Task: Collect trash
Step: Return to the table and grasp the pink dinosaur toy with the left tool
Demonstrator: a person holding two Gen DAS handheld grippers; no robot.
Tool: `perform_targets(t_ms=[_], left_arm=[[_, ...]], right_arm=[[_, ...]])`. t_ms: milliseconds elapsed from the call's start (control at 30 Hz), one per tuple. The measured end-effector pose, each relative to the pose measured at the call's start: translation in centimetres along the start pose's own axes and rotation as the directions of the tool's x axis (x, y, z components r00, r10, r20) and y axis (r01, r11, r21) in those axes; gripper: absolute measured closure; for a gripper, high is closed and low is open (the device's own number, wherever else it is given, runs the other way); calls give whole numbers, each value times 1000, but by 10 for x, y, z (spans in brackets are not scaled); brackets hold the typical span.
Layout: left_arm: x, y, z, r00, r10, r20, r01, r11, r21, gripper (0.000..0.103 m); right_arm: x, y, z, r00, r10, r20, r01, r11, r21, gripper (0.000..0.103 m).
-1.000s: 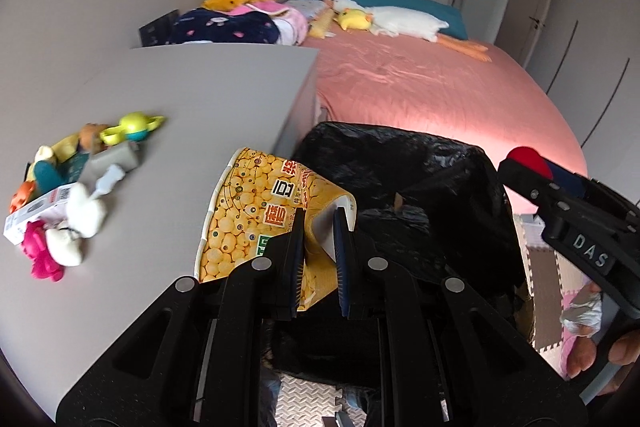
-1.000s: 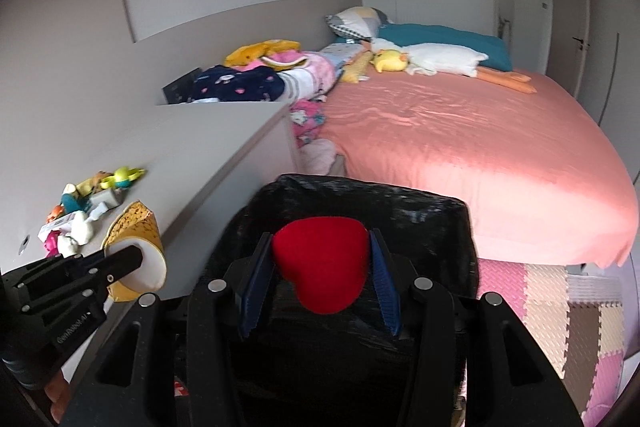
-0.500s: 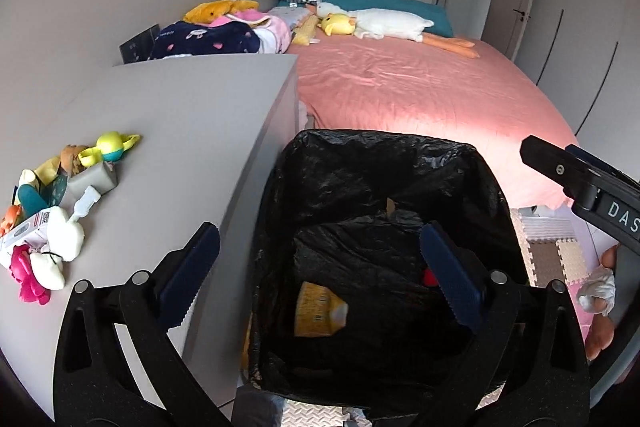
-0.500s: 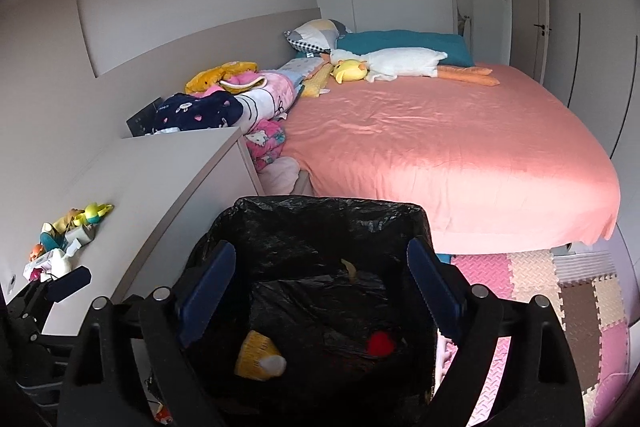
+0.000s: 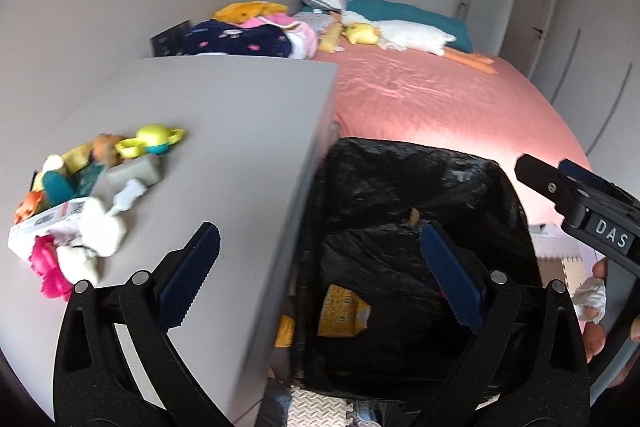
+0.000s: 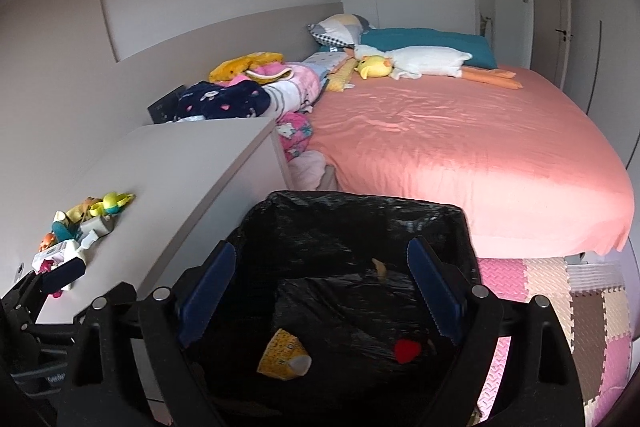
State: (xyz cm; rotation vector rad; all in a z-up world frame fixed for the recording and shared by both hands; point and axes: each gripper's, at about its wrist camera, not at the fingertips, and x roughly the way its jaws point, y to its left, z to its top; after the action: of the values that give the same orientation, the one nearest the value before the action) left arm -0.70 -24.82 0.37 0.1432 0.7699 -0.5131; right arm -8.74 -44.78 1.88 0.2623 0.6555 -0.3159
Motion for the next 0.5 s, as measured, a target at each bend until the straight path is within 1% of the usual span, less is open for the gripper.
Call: perform_targets(t_ms=[167,300,400,500], left_arm=[[-7,33,-1,997,72,0,-72,996,-52,6],[-11,61,-5,991,130,-16,-131,987,-97,6],[-16,81,-9,988,154,-24,-156,980,-124,6],[-22,96,-12,983,181,-21,-182,973,-144,6]], right_arm=[[8,27,-1,999,43,-9,-44,999,-27,15],[14,50,-4,996,85,-21,-86,995,-43,15],[19,68,-5,990,133,-36,-135,990,-51,15],[23,85,-7,986,158,-45,-161,985,-65,15]])
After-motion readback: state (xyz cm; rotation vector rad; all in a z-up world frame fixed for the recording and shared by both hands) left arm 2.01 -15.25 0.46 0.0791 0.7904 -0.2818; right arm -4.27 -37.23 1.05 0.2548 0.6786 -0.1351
